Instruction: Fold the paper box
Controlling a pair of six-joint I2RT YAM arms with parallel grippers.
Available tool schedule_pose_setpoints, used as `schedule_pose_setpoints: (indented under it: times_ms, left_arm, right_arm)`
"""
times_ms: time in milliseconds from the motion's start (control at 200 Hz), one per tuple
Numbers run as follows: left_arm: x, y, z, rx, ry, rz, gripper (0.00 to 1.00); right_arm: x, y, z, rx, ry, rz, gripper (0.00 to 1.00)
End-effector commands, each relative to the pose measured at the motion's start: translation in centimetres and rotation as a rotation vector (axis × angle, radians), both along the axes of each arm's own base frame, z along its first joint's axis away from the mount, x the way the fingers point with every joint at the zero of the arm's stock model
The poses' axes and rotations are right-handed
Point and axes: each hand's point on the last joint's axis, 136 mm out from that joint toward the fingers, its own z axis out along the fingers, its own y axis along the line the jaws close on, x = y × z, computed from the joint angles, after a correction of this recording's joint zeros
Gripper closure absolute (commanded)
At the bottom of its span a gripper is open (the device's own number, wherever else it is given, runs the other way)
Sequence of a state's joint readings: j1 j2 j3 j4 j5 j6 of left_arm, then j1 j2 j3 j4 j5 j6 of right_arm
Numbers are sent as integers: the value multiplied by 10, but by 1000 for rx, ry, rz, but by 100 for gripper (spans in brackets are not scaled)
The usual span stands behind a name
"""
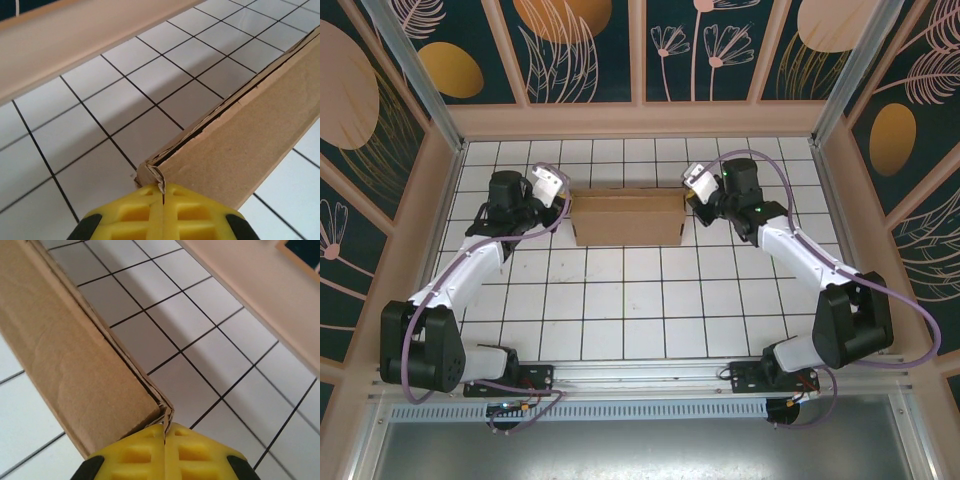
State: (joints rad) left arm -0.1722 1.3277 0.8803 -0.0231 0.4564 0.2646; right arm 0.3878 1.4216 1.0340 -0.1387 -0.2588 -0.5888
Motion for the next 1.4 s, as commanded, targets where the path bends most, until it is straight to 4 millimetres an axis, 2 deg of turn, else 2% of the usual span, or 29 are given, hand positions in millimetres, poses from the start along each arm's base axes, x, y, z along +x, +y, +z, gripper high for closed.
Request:
schedule_pose_setpoints:
  times_ms: [0, 50, 80, 90, 110, 215, 365, 475, 701, 876, 1111, 1396]
  left_arm:
    - [-11, -30, 22, -135, 68, -69, 100]
    - [-7, -28, 23, -153, 105, -30, 100]
    - [-7, -26, 16, -154, 147, -7, 100]
    - [-4, -27, 23, -157, 139, -2, 100]
    - [-3, -27, 24, -160, 149, 4, 100]
    - [-2, -25, 21, -173, 198, 49, 100]
    - [2, -17, 35, -212, 196, 140, 100]
    - [5, -19, 37, -241, 258, 163, 100]
    - [4, -17, 26, -253, 324, 198, 100]
    - [6, -15, 19, -281, 389, 254, 100]
    - [12, -13, 7, -272, 480, 311, 100]
    - [4, -11, -11, -247, 494, 331, 100]
  right_arm:
    - [-2, 21, 23, 138, 50, -39, 100]
    - [-3, 22, 24, 160, 67, -48, 100]
    - [-3, 21, 25, 175, 77, -65, 100]
    - [-3, 21, 25, 181, 81, -72, 100]
    - [-2, 20, 26, 192, 89, -91, 100]
    - [3, 13, 26, 226, 138, -194, 100]
    - [3, 9, 33, 269, 197, -268, 100]
    - [8, 9, 35, 280, 270, -323, 100]
    - [16, 10, 23, 301, 433, -451, 100]
    - [12, 9, 14, 317, 444, -477, 100]
    - [13, 9, 12, 326, 474, -512, 100]
    - [14, 9, -2, 317, 499, -528, 100]
